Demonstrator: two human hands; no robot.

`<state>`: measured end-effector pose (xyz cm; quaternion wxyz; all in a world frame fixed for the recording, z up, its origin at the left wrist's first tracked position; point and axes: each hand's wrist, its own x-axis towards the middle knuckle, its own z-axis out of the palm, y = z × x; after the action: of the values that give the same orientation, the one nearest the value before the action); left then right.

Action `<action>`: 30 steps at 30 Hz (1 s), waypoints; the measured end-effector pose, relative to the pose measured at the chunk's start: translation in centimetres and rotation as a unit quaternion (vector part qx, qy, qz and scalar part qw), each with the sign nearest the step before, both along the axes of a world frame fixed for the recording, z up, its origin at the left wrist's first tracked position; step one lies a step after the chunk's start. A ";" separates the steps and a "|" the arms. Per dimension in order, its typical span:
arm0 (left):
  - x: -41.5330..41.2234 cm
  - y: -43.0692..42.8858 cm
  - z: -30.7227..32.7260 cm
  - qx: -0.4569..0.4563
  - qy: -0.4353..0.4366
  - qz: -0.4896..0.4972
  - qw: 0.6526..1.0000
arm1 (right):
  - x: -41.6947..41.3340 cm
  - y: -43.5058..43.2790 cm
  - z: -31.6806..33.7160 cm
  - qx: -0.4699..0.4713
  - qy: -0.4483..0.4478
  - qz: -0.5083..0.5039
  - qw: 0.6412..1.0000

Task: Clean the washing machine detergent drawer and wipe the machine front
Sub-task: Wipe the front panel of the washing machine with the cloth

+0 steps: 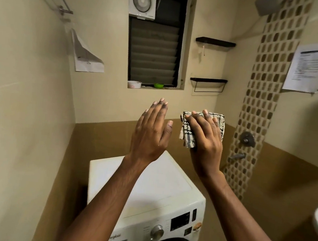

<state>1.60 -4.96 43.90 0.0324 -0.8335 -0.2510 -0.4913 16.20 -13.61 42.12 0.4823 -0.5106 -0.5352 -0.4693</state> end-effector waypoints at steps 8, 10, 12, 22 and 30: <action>12.2 -5.1 -0.4 -0.006 0.001 -0.079 0.997 | 11.1 -7.2 0.0 0.015 -0.004 -0.065 0.998; 15.7 -6.8 -0.7 -0.015 0.003 -0.095 0.995 | 14.2 -9.4 0.1 0.012 0.000 -0.080 0.997; 19.1 -8.5 -1.0 -0.019 0.006 -0.115 0.993 | 17.3 -11.7 0.0 0.012 0.006 -0.096 0.995; 36.5 -17.0 -3.8 -0.063 0.019 -0.223 0.973 | 31.2 -22.9 -2.5 -0.010 0.033 -0.203 0.979; 50.8 -22.8 -6.9 -0.076 0.055 -0.348 0.933 | 41.5 -30.1 -4.9 -0.040 0.084 -0.302 0.949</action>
<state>52.37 -27.74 36.99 -0.1899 -0.8942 0.0206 -0.4049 57.69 -43.69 37.17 0.3403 -0.7049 -0.3313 -0.5268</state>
